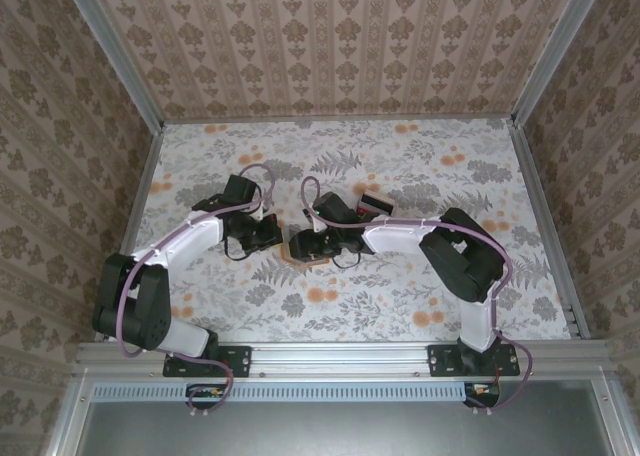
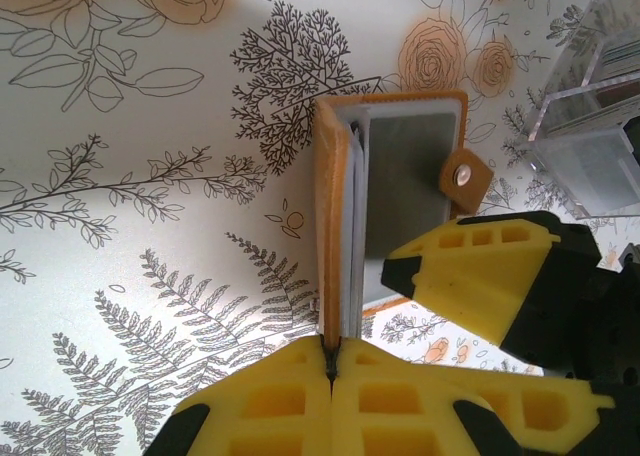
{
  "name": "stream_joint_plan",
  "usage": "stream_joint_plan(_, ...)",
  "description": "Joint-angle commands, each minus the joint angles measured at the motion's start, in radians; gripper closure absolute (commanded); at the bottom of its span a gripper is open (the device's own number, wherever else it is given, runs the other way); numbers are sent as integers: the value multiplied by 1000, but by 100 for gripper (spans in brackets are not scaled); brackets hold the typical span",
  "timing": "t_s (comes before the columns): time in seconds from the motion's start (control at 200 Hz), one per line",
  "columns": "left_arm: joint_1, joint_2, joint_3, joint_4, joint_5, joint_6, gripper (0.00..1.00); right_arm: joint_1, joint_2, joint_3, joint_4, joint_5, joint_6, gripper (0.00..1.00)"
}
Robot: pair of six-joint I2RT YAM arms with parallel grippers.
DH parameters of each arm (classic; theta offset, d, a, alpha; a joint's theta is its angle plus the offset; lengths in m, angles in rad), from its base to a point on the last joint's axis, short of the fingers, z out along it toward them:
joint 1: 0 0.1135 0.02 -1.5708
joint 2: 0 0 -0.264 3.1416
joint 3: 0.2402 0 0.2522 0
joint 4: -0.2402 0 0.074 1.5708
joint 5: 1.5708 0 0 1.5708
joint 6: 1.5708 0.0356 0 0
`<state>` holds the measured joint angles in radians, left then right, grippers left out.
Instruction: Put the credit cards into the card holder
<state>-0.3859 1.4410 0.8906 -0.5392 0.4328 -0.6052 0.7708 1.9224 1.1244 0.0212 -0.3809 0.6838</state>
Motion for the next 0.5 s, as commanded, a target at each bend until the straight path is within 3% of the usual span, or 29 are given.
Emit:
stream_joint_plan(0.0,2,-19,20,-28,0,18,100,-34,-38,-47,-37,61,-12,43)
stream_joint_plan(0.31,7,-12,39,-45,-3,28,100,-64,-86,-107,-15,63,-13,44)
stream_joint_plan(0.495,-2,4,90,-93,-6,42,100,-61,-22,-85,53,-41,16,43)
